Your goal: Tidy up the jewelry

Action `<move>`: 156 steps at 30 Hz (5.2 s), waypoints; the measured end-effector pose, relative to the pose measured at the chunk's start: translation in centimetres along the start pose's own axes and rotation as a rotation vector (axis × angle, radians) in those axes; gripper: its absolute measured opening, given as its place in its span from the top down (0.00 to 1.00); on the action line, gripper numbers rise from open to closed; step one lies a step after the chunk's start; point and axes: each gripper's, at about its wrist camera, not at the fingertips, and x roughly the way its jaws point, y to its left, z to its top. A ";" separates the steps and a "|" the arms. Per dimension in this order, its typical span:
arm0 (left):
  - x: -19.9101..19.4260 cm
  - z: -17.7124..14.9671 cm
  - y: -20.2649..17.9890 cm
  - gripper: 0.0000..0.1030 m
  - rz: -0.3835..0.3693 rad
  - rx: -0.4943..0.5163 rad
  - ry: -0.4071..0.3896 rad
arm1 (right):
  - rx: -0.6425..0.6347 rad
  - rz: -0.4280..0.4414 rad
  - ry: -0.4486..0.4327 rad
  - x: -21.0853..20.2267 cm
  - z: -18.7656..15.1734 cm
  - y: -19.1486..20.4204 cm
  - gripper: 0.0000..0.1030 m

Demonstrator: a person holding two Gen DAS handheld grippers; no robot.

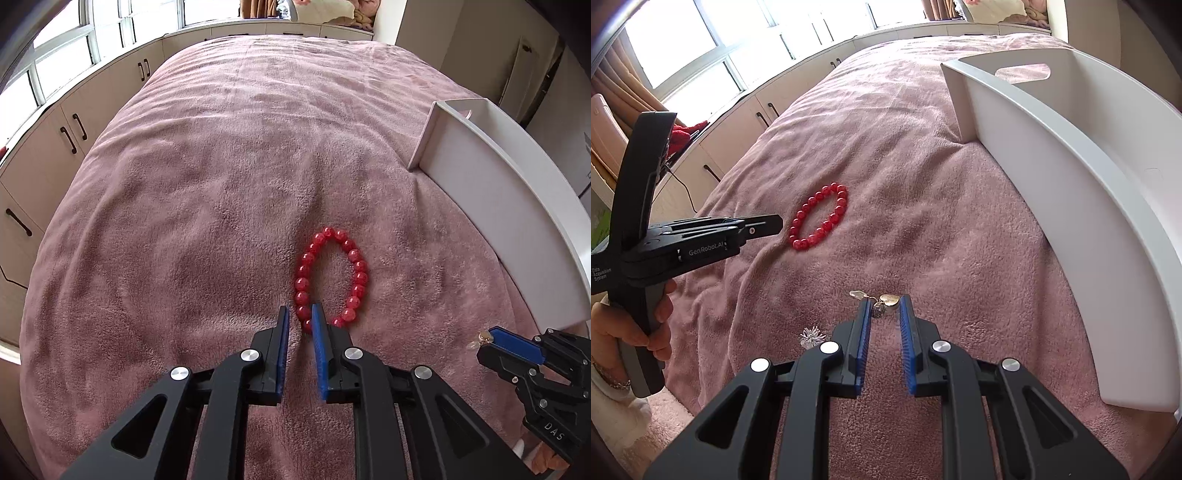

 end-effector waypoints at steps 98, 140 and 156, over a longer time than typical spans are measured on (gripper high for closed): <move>-10.3 0.0 -11.2 0.85 -0.257 0.354 -0.011 | -0.118 -0.135 -0.328 -21.8 4.4 -4.6 0.84; -1.7 15.1 -23.7 0.75 -0.176 0.336 -0.043 | 0.139 -0.094 -0.322 -14.1 3.6 -15.3 0.74; -14.1 8.8 -14.8 0.10 -0.089 0.267 -0.413 | 0.015 0.019 -0.503 -18.3 2.6 -11.0 0.26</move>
